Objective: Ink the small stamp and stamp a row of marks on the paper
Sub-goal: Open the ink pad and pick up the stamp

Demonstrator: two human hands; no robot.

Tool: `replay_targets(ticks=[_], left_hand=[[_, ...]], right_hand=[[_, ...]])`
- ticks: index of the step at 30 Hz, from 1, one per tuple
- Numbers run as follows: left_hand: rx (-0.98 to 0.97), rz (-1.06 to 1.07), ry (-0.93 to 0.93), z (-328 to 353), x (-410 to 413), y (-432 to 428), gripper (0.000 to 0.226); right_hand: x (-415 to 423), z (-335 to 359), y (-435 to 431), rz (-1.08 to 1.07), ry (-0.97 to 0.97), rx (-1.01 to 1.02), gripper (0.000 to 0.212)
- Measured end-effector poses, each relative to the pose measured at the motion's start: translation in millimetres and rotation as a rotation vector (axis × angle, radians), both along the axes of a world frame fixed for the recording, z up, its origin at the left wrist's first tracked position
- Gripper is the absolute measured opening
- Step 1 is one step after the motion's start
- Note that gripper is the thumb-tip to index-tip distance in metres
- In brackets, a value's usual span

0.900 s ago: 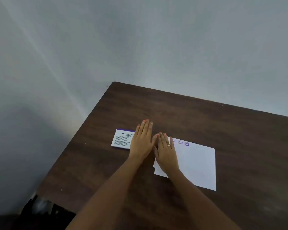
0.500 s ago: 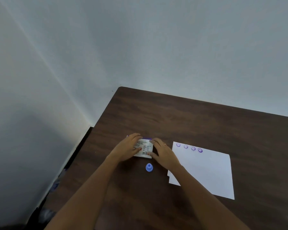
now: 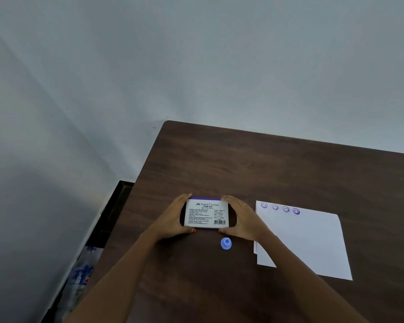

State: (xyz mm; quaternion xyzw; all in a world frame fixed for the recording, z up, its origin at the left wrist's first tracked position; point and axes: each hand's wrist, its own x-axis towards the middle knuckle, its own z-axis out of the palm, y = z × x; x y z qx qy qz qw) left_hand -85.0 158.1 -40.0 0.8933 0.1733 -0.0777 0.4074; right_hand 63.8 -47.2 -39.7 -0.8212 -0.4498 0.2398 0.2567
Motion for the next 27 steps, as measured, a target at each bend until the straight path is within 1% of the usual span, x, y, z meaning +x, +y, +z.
replay_targets(ticks=[3, 6, 13, 17, 20, 21, 23, 25, 27], left_hand=[[-0.052, 0.046, -0.043, -3.1, -2.2, -2.7, 0.103], [-0.109, 0.082, -0.075, -2.8, -4.3, -4.4, 0.107], [-0.075, 0.077, -0.102, -0.7, -4.7, -5.0, 0.108], [-0.092, 0.091, -0.099, -1.1, -3.1, -4.9, 0.109], [-0.095, 0.11, -0.096, -3.0, -3.3, -6.3, 0.111], [-0.096, 0.116, -0.092, -3.7, -3.8, -6.5, 0.112], [-0.1, 0.118, -0.096, -4.7, -4.9, -6.7, 0.11], [-0.103, 0.123, -0.104, -5.5, -6.6, -7.1, 0.108], [-0.1, 0.144, -0.11, -5.8, -8.2, -7.8, 0.106]], right_hand=[[2.4, 3.4, 0.1, 0.017, 0.008, -0.013, 0.079], [4.4, 7.1, -0.9, 0.022, 0.027, -0.021, 0.069], [10.5, 21.2, 8.2, -0.094, 0.025, 0.096, 0.035], [12.6, 21.8, 22.1, -0.245, 0.142, 0.138, 0.027], [14.9, 19.2, 34.0, -0.387, 0.171, 0.244, 0.016], [16.0, 18.0, 38.3, -0.429, 0.18, 0.271, 0.016], [18.0, 15.5, 46.1, -0.494, 0.219, 0.287, 0.022], [18.6, 13.1, 52.9, -0.522, 0.259, 0.258, 0.033], [18.2, 9.8, 58.7, -0.542, 0.236, 0.209, 0.042]])
